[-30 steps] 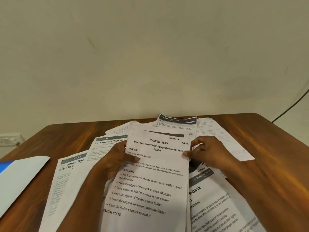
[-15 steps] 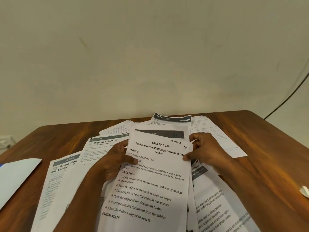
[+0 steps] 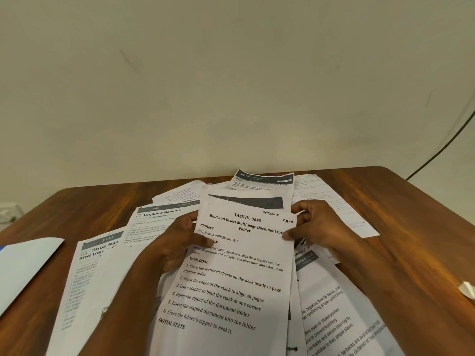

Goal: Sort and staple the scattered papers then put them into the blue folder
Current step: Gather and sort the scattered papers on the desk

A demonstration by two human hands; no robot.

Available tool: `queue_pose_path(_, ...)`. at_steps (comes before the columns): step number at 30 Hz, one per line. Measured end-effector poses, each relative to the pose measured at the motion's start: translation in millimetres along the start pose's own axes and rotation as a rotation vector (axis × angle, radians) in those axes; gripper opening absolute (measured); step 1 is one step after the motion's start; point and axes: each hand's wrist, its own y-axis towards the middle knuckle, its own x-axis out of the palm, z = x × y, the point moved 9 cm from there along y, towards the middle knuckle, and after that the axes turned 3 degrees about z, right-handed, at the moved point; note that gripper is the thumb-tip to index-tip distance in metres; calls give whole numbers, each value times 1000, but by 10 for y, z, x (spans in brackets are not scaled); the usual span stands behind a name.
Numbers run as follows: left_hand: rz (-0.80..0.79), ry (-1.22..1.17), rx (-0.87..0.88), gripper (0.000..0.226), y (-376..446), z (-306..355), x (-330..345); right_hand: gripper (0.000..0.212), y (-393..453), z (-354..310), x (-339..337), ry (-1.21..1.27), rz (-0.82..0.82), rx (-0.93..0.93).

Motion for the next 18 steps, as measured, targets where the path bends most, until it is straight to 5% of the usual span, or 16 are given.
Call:
queue_pose_path(8,-8,23,-36,60,6,-27,119,21,20,-46,-298,34,157,35)
queue_pose_path(18,-199,158,-74,51,46,-176,784,14,125,191,-1045,-237,369,19)
